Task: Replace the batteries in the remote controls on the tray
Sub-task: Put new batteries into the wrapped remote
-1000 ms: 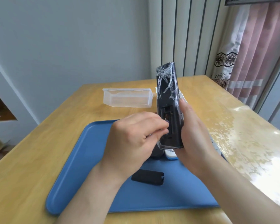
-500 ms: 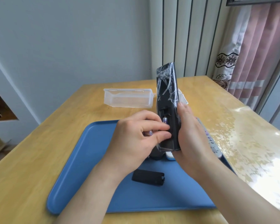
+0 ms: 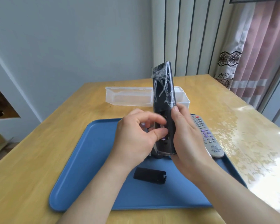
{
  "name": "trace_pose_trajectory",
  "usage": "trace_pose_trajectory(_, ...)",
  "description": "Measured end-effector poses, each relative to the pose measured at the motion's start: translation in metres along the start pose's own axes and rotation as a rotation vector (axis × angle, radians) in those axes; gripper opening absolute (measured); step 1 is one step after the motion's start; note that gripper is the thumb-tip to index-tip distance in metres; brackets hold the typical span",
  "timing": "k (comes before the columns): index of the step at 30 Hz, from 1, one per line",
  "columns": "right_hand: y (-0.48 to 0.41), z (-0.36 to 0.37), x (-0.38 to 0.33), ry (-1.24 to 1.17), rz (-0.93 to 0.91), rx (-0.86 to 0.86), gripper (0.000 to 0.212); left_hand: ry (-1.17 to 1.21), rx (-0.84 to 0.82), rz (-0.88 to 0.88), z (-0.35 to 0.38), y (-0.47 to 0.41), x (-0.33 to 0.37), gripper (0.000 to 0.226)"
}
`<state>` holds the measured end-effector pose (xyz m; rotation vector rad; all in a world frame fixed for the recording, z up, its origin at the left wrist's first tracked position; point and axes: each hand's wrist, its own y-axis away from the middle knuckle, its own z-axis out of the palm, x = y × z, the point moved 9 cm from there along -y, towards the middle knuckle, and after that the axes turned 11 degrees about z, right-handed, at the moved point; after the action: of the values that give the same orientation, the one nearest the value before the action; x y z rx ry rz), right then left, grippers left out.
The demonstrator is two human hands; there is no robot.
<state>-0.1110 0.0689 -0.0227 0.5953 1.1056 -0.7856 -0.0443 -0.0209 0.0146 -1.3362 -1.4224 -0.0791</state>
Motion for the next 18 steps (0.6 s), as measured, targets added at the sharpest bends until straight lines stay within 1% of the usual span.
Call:
trace_pose_trajectory(3,0.000,0.002,0.001,0.019,0.022,-0.033,0.022,0.055,-0.015,-0.079,0.001,0.002,-0.009,0.023)
trace_pose_trajectory(5,-0.002,0.004,0.004,0.009,0.065,-0.101,0.018,0.119,-0.033,-0.144,0.002,0.004,-0.013,0.023)
trace_pose_trajectory(6,0.000,0.006,0.005,-0.006,0.094,-0.139,0.020,0.189,-0.035,-0.192,0.002,0.005,-0.016,0.020)
trace_pose_trajectory(8,0.002,0.011,0.005,-0.051,0.146,-0.206,0.027,0.431,-0.011,-0.314,0.001,0.006,-0.022,0.008)
trace_pose_trajectory(9,0.002,0.012,0.006,-0.073,0.164,-0.220,0.030,0.584,0.017,-0.376,0.000,0.006,-0.025,0.007)
trace_pose_trajectory(11,0.001,0.010,0.006,-0.103,0.185,-0.225,0.035,0.848,0.067,-0.441,-0.001,0.004,-0.028,0.015)
trace_pose_trajectory(12,0.000,0.009,0.006,-0.098,0.186,-0.225,0.036,0.920,0.075,-0.449,-0.002,0.003,-0.028,0.019)
trace_pose_trajectory(15,-0.001,0.007,0.003,-0.044,0.165,-0.220,0.038,0.979,0.015,-0.461,0.000,0.005,-0.029,0.032)
trace_pose_trajectory(18,-0.001,0.004,-0.001,-0.002,0.122,-0.207,0.038,1.009,0.010,-0.459,0.000,0.006,-0.028,0.028)
